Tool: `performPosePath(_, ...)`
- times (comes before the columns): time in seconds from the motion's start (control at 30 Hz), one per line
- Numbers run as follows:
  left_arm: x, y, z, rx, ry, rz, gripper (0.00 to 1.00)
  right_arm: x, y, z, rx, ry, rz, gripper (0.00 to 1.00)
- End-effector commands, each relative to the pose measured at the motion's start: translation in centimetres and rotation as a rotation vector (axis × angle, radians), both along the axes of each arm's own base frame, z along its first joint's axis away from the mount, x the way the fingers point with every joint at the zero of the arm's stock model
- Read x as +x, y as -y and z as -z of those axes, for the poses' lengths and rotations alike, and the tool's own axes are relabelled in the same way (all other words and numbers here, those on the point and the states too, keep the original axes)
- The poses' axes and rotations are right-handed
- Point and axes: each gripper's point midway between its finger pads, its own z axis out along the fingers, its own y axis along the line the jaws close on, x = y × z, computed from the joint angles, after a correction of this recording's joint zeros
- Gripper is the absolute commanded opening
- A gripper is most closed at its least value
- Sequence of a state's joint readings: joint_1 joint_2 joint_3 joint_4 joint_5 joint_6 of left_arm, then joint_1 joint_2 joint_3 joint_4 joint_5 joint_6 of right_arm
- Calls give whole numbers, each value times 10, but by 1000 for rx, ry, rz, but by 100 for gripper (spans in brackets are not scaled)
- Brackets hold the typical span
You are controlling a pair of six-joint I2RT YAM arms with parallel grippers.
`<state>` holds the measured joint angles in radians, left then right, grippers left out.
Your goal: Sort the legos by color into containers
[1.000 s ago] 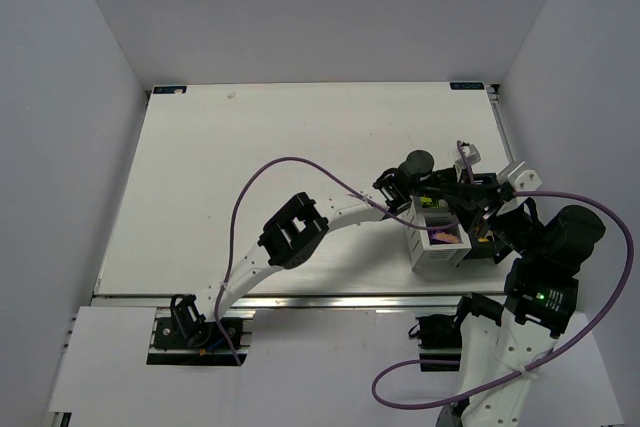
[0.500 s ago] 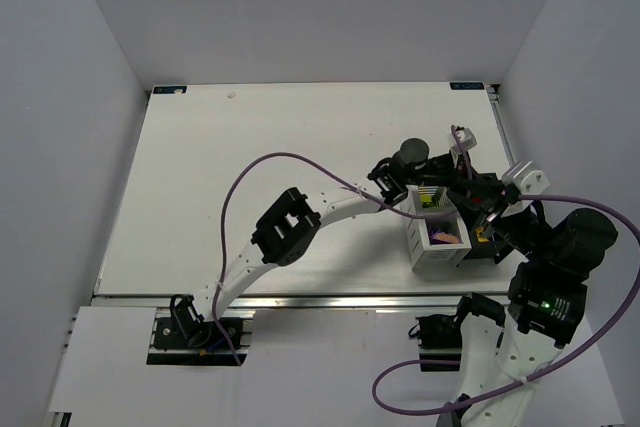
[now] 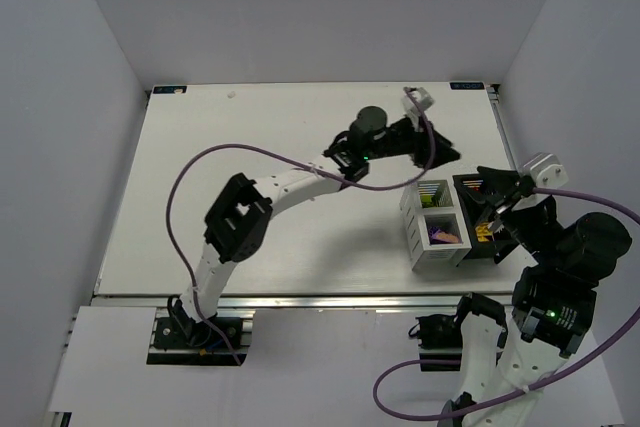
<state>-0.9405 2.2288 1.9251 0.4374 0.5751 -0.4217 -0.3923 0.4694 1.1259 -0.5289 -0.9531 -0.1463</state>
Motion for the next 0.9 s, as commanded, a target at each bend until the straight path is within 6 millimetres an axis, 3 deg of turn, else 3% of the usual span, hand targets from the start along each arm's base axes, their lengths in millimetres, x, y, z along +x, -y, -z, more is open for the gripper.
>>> performPosePath(0.0, 65, -74, 30, 88, -138, -265, 60, 7, 16, -22, 40, 29, 121, 56)
performPosePath(0.03, 77, -91, 27, 86, -123, -360, 72, 8, 18, -22, 48, 26, 137, 58)
performPosePath(0.07, 74, -111, -2, 62, -91, -430, 84, 9, 19, -23, 53, 25, 146, 63)
performPosePath(0.1, 84, -129, 0, 92, -98, -517, 98, 11, 22, -23, 75, 14, 166, 72)
performPosePath(0.13, 86, -144, 15, 174, -112, -579, 98, 14, 25, -22, 89, 5, 179, 76)
performPosePath(0.17, 95, -174, -13, 165, -73, -707, 98, 19, 29, -20, 106, -12, 197, 83)
performPosePath(0.23, 97, -211, -4, 258, -113, -860, 98, 29, 34, -8, 163, -87, 217, 85)
performPosePath(0.27, 102, -235, -12, 271, -115, -973, 98, 35, 40, -4, 184, -112, 245, 86)
performPosePath(0.3, 92, -257, -28, 281, -117, -1027, 98, 41, 44, 6, 217, -164, 263, 86)
performPosePath(0.33, 82, -277, -12, 388, -139, -1063, 98, 54, 49, 23, 268, -248, 279, 86)
performPosePath(0.37, 76, -290, -11, 420, -165, -1094, 98, 60, 54, 33, 296, -295, 302, 86)
performPosePath(0.4, 62, -321, -8, 500, -184, -1167, 98, 64, 55, 46, 315, -356, 308, 86)
performPosePath(0.43, 55, -338, -6, 530, -197, -1209, 98, 72, 59, 57, 298, -403, 306, 87)
performPosePath(0.47, 45, -354, 12, 585, -207, -1238, 98, 74, 61, 64, 300, -433, 314, 89)
performPosePath(0.5, 30, -380, -2, 549, -200, -1289, 98, 77, 63, 68, 303, -456, 323, 89)
performPosePath(0.53, 21, -393, 0, 539, -198, -1310, 98, 81, 66, 75, 300, -477, 329, 89)
performPosePath(0.57, 9, -407, 29, 589, -201, -1318, 98, 83, 69, 77, 285, -475, 337, 89)
performPosePath(0.6, 3, -416, 27, 552, -191, -1328, 98, 85, 70, 77, 280, -466, 339, 89)
performPosePath(0.63, -12, -432, 13, 476, -172, -1337, 98, 85, 70, 78, 275, -459, 339, 89)
performPosePath(0.67, -18, -441, 17, 467, -166, -1347, 98, 85, 70, 82, 275, -462, 336, 89)
performPosePath(0.7, -24, -447, 38, 494, -162, -1345, 98, 86, 69, 82, 273, -455, 329, 89)
performPosePath(0.73, -32, -459, 32, 458, -142, -1359, 98, 86, 69, 82, 275, -449, 327, 89)
performPosePath(0.77, -35, -462, 37, 463, -125, -1354, 98, 87, 69, 87, 278, -457, 323, 89)
performPosePath(0.8, -36, -464, 54, 492, -113, -1351, 98, 88, 69, 86, 278, -450, 318, 89)
performPosePath(0.87, -39, -468, 60, 510, -83, -1346, 98, 92, 69, 94, 282, -475, 309, 89)
